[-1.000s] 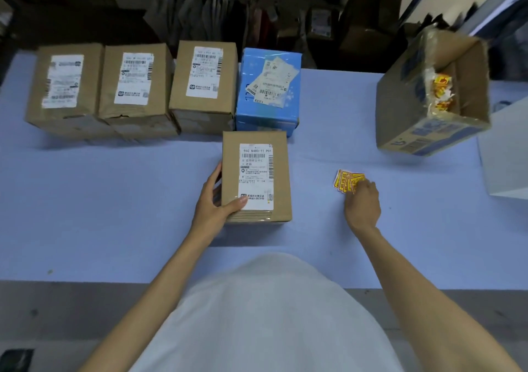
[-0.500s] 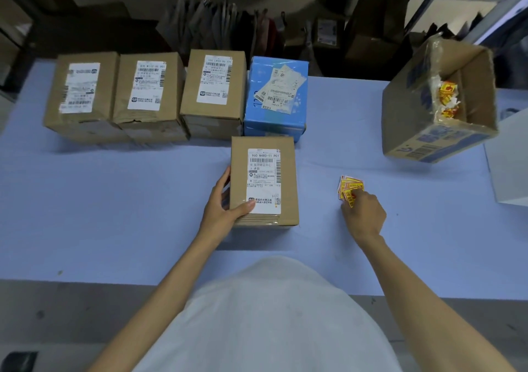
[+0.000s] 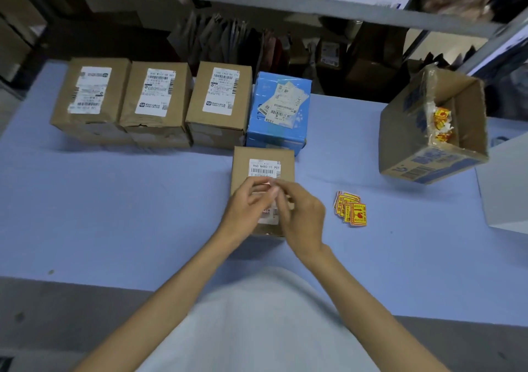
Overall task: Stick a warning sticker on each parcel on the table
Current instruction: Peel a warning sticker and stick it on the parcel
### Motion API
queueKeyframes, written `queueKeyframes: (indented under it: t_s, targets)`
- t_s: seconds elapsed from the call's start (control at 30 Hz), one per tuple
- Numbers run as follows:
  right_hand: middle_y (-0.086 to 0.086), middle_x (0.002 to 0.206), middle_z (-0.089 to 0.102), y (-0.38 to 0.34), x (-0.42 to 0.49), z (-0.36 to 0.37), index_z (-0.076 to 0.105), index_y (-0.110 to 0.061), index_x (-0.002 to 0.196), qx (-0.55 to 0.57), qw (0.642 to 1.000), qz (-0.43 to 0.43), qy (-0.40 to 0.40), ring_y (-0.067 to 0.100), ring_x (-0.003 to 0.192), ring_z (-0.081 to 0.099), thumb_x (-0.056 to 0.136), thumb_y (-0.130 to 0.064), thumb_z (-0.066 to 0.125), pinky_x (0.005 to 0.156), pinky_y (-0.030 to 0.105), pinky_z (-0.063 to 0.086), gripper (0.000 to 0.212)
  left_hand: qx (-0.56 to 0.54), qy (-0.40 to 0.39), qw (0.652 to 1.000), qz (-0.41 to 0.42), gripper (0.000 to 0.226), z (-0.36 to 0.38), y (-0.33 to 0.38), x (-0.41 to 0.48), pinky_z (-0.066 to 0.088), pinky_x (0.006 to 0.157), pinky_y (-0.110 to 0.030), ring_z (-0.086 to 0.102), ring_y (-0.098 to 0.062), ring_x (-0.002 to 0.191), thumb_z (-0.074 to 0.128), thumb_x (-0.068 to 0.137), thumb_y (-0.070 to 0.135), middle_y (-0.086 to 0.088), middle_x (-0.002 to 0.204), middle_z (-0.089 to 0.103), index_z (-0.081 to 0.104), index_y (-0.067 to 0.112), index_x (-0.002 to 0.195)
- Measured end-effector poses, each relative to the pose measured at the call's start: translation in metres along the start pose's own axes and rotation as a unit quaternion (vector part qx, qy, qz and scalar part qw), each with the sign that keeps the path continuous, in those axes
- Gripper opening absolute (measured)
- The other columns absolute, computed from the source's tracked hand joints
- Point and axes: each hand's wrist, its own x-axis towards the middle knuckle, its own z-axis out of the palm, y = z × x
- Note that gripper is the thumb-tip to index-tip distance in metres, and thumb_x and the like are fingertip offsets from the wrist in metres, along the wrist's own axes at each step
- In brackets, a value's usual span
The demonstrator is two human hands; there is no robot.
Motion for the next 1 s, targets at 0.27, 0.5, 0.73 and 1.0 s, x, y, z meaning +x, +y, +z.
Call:
queueKeyframes:
  t_s: [0.27, 0.5, 0.73, 1.0]
  targets:
    - [-0.004, 0.12, 0.061, -0.004, -0.008, 0.008, 0.064, -0.018, 0.116, 0.166, 0.981, 0.052, -0.083, 0.009, 0.109, 0.058, 0.088, -0.014, 0.06, 0.093, 0.027, 0.048, 0.029, 0.023, 0.043, 0.998, -0.027, 0.033, -0.012, -0.003, -0.001, 0.05, 0.092, -0.022, 0.062, -0.014, 0.109, 0.048, 0.096, 0.0, -0.004, 0.12, 0.067, 0.067, 0.02, 0.113]
    - [-0.007, 0.075, 0.07, -0.007, 0.011, 0.0, 0.073, -0.014, 0.081, 0.216, 0.948, 0.179, -0.151, 0.003, 0.07, 0.064, 0.079, 0.001, 0.069, 0.068, 0.017, 0.05, 0.016, 0.008, 0.06, 0.996, -0.068, 0.058, -0.007, -0.006, -0.006, 0.054, 0.07, -0.023, 0.065, -0.018, 0.079, 0.072, 0.078, -0.004, -0.004, 0.086, 0.064, 0.046, 0.016, 0.126]
    - [0.002, 0.081, 0.068, 0.005, 0.01, -0.012, 0.069, -0.011, 0.092, 0.267, 0.925, 0.245, -0.11, 0.011, 0.075, 0.064, 0.084, -0.004, 0.068, 0.064, 0.023, 0.055, 0.011, 0.014, 0.069, 0.996, -0.061, 0.026, -0.011, -0.005, -0.012, 0.059, 0.069, -0.027, 0.072, -0.02, 0.081, 0.078, 0.077, 0.011, -0.007, 0.093, 0.072, 0.064, 0.016, 0.097]
    - [0.006, 0.066, 0.064, 0.007, 0.008, -0.017, 0.067, -0.001, 0.08, 0.296, 0.903, 0.285, -0.126, 0.003, 0.05, 0.056, 0.086, 0.005, 0.063, 0.048, 0.016, 0.044, 0.009, -0.016, 0.051, 0.997, -0.053, 0.011, -0.008, -0.006, -0.011, 0.057, 0.071, -0.023, 0.071, -0.018, 0.078, 0.072, 0.082, 0.006, -0.008, 0.087, 0.073, 0.069, 0.015, 0.088]
